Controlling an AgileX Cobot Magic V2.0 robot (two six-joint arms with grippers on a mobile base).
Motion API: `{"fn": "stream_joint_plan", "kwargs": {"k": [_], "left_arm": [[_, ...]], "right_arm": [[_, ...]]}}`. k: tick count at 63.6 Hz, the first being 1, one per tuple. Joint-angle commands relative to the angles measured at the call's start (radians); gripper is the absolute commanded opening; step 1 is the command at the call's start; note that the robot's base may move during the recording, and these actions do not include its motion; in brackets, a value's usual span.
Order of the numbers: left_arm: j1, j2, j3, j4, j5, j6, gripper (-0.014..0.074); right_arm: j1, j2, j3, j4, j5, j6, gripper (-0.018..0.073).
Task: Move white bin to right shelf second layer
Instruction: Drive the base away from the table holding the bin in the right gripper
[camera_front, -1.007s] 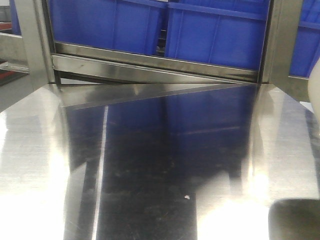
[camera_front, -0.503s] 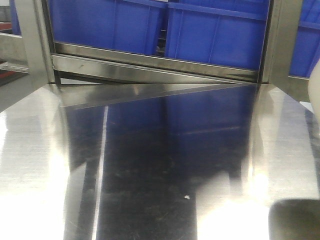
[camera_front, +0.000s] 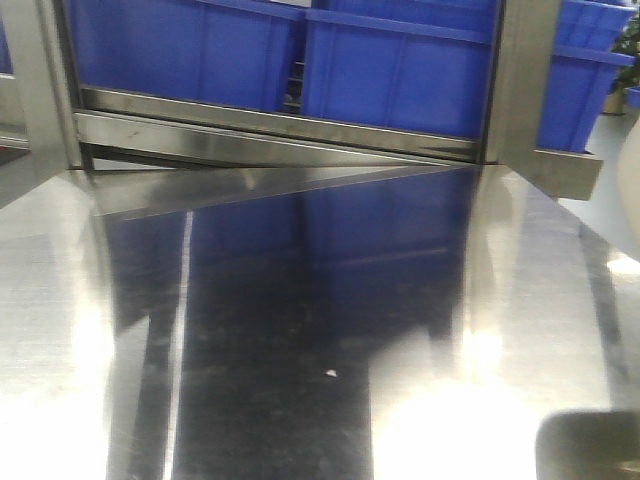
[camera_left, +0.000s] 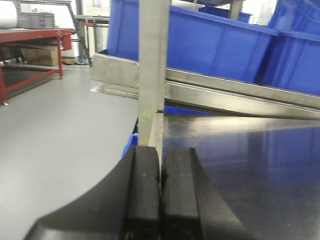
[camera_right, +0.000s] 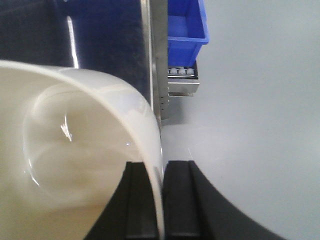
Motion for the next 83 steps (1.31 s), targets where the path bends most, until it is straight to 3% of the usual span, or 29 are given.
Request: {"fn": "stream_joint_plan", "kwargs": {"k": [1, 83], "left_arm": [[-0.001, -0.016, 0.027, -0.005, -0.081, -0.005, 0.0085], [-0.001, -0.016, 0.027, -0.005, -0.081, -0.005, 0.0085]], "right_arm": [[-0.004, -0.002, -0.027, 0.001, -0.079, -0.004, 0.005], [-0.004, -0.002, -0.027, 0.001, -0.079, -0.004, 0.005]]}}
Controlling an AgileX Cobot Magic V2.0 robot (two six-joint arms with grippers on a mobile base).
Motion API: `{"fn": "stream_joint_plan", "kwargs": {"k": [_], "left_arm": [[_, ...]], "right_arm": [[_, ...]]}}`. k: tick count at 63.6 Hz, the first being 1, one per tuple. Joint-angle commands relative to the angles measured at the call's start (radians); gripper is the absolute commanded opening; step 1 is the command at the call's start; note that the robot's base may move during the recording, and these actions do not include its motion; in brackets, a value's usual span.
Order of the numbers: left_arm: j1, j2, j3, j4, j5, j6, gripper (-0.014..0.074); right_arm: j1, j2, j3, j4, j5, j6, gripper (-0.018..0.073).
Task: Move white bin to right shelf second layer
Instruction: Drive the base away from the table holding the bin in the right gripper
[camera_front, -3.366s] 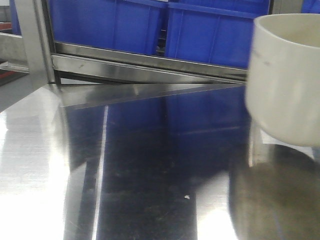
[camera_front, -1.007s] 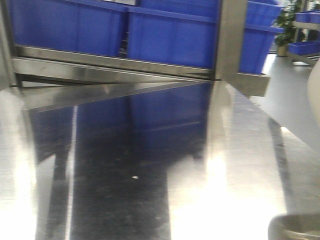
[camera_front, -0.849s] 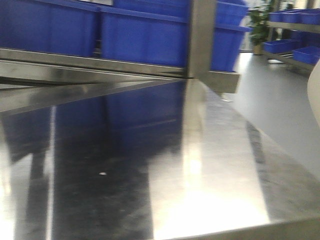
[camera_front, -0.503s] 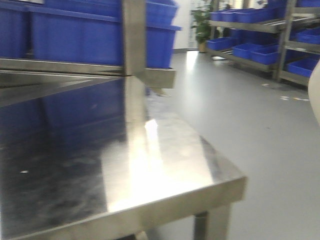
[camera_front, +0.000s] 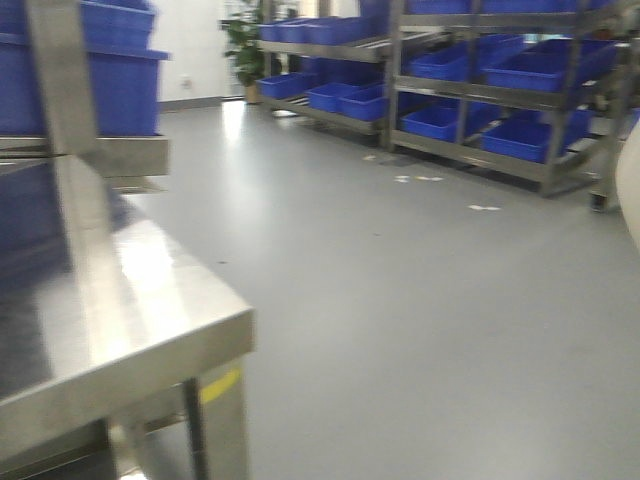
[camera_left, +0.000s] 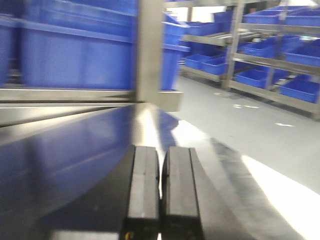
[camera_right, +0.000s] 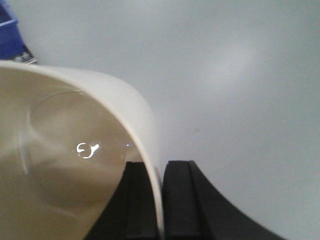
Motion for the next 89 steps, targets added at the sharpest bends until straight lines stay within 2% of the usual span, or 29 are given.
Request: {"fn": "stream_joint_plan", "kwargs": {"k": [1, 89], "left_arm": [[-0.001, -0.016, 0.027, -0.005, -0.081, -0.005, 0.0085], [-0.001, -0.016, 0.027, -0.005, -0.081, -0.005, 0.0085]], "right_arm": [[-0.004, -0.002, -0.027, 0.0, -0.079, -0.003, 0.005], [-0.004, -0.002, -0.027, 0.0, -0.079, -0.003, 0.005]]}}
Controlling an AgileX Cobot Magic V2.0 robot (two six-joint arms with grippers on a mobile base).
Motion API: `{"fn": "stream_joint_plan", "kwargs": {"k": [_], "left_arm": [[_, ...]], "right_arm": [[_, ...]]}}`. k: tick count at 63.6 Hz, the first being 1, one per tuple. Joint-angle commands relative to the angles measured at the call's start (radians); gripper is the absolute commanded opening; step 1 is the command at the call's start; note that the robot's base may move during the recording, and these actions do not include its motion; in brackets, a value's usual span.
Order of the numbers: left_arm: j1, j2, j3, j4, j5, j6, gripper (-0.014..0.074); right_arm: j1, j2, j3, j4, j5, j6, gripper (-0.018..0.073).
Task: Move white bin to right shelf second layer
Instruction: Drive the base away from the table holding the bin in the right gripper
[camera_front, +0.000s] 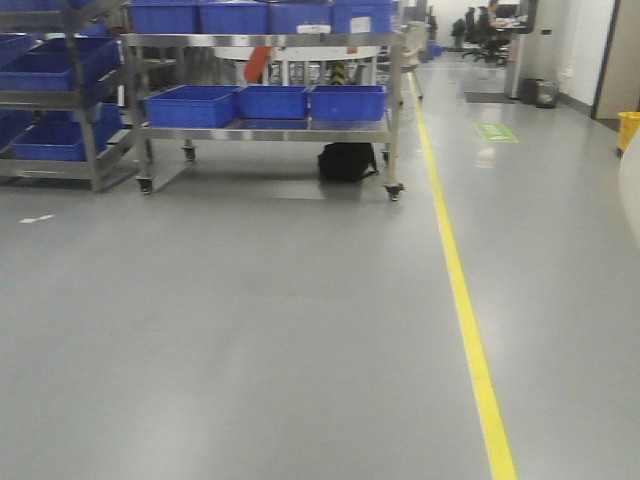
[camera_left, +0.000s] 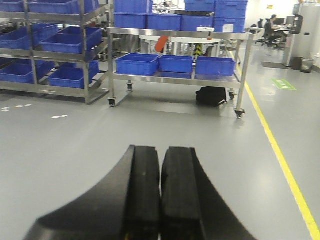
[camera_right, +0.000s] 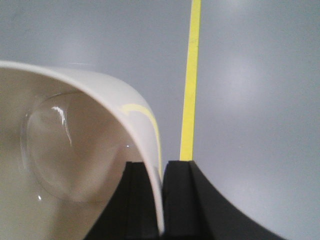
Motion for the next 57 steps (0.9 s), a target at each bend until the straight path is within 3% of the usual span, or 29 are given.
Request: {"fn": "stream_joint_plan", "kwargs": {"k": [1, 57], "left_arm": [[-0.001, -0.016, 0.027, -0.005, -0.081, -0.005, 0.0085], [-0.001, -0.016, 0.027, -0.005, -0.081, -0.005, 0.0085]], "right_arm": [[-0.004, -0.002, -0.027, 0.0, -0.081, -0.003, 0.005], [-0.004, -0.002, -0.027, 0.0, -0.081, -0.003, 0.005]]}}
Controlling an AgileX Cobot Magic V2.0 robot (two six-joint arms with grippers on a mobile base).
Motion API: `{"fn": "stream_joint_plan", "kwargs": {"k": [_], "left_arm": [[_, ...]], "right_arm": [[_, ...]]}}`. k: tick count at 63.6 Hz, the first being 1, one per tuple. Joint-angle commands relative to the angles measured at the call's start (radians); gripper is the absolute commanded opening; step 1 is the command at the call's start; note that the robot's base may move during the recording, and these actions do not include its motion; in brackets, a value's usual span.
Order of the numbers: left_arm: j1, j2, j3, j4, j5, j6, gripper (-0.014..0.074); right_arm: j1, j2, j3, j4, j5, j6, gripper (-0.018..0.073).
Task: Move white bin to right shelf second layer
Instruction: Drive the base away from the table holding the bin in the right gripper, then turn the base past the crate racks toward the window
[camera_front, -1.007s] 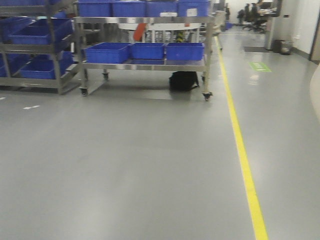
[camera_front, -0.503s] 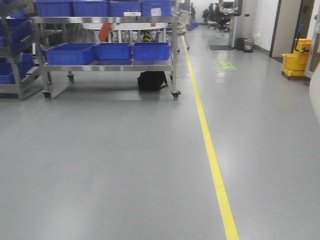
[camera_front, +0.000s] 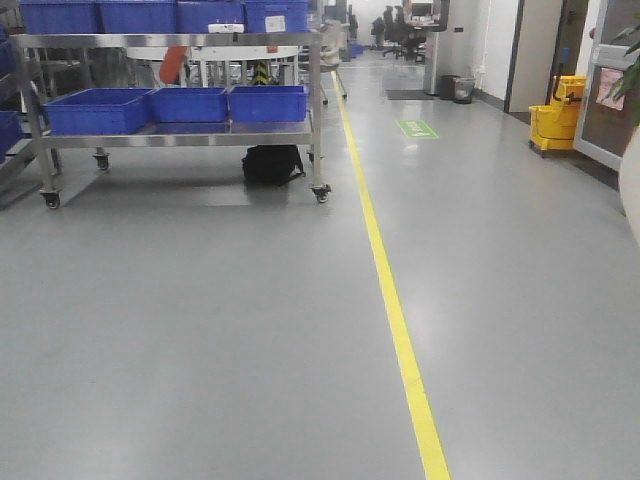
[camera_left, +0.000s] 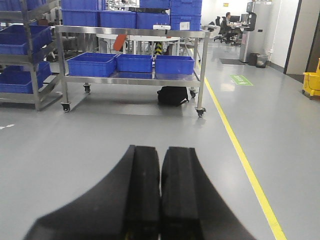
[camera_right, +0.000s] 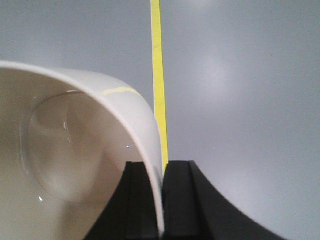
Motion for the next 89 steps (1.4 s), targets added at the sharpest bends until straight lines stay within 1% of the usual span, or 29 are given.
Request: {"fn": "stream_joint_plan", "kwargs": {"k": [1, 89], "left_arm": [[-0.001, -0.016, 0.027, -0.005, -0.081, -0.005, 0.0085], [-0.001, -0.016, 0.027, -0.005, -0.081, -0.005, 0.0085]], "right_arm": [[-0.004, -0.002, -0.027, 0.0, -0.081, -0.003, 0.005], [-0.004, -0.002, -0.027, 0.0, -0.08, -0.003, 0.005]]}}
